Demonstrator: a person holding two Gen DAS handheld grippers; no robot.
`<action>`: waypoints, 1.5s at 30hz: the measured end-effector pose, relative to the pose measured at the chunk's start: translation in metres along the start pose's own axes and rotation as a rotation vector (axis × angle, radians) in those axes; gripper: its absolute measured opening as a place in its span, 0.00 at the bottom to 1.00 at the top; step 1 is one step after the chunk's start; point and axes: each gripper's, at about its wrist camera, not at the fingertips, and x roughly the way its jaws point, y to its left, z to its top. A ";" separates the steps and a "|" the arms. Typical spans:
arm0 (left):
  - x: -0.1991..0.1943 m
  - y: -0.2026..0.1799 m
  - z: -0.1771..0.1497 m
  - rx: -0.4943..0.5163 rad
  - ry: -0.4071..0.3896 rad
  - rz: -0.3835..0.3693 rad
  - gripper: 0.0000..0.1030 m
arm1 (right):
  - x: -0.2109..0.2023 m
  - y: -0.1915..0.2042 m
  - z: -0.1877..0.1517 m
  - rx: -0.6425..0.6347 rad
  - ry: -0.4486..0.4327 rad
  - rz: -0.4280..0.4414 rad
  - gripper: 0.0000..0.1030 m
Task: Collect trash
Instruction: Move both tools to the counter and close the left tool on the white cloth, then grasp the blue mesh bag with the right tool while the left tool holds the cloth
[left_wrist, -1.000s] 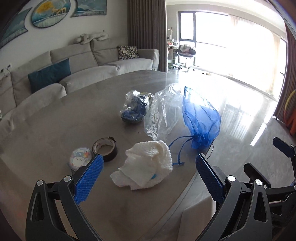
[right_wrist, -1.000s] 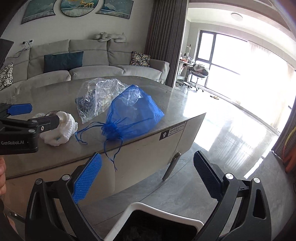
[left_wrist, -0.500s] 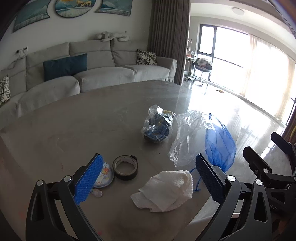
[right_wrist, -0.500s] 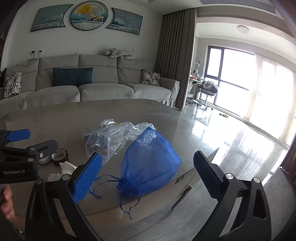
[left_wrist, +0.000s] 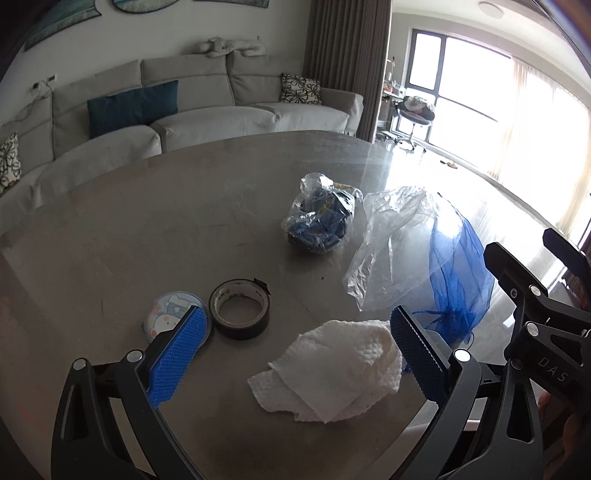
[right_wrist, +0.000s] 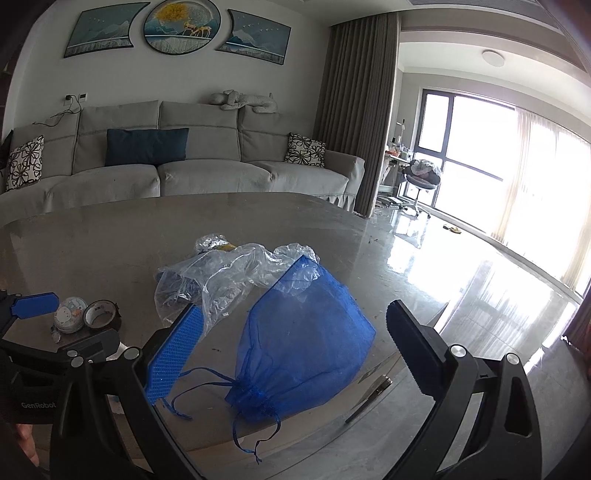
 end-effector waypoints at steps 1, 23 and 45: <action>0.002 -0.001 -0.001 -0.001 0.006 0.002 0.95 | 0.001 -0.001 -0.002 0.001 0.004 -0.002 0.95; 0.025 -0.039 -0.027 0.079 0.062 -0.090 0.15 | 0.002 -0.019 -0.022 0.010 0.031 -0.012 0.95; -0.045 -0.002 0.013 0.071 -0.061 -0.066 0.15 | 0.067 -0.002 -0.023 0.085 0.139 -0.011 0.95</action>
